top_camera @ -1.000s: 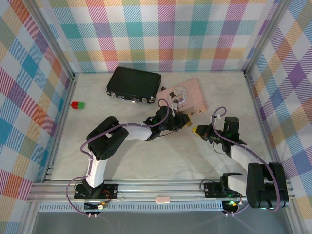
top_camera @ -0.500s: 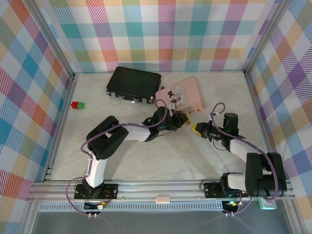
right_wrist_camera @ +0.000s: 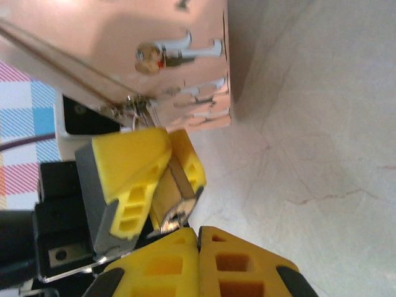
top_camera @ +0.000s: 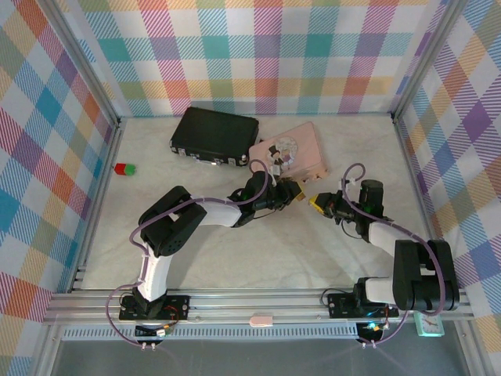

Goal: Unlock a padlock with a key

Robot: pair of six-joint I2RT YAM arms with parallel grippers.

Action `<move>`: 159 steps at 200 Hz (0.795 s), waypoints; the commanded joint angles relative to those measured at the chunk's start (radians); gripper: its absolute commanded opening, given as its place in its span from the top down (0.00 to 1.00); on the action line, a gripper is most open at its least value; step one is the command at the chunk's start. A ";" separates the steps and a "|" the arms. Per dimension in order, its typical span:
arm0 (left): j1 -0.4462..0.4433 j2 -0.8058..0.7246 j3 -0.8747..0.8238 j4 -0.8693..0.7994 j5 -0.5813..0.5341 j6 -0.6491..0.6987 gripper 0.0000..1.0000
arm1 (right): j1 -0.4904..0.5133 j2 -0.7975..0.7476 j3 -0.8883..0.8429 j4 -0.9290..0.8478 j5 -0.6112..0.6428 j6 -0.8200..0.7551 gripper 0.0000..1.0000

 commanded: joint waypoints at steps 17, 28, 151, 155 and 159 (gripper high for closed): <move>-0.045 -0.026 0.014 0.131 0.051 -0.043 1.00 | 0.034 0.013 -0.025 0.155 0.075 0.063 1.00; -0.049 -0.029 0.013 0.129 0.025 -0.050 1.00 | 0.040 0.006 -0.039 0.166 0.088 0.078 1.00; -0.090 -0.018 -0.012 0.150 -0.259 -0.149 1.00 | 0.050 -0.424 -0.232 -0.070 0.413 0.238 1.00; -0.092 -0.015 -0.010 0.153 -0.261 -0.154 1.00 | 0.050 -0.429 -0.234 -0.068 0.419 0.245 1.00; -0.092 -0.013 -0.010 0.156 -0.263 -0.159 1.00 | 0.052 -0.435 -0.236 -0.067 0.426 0.249 1.00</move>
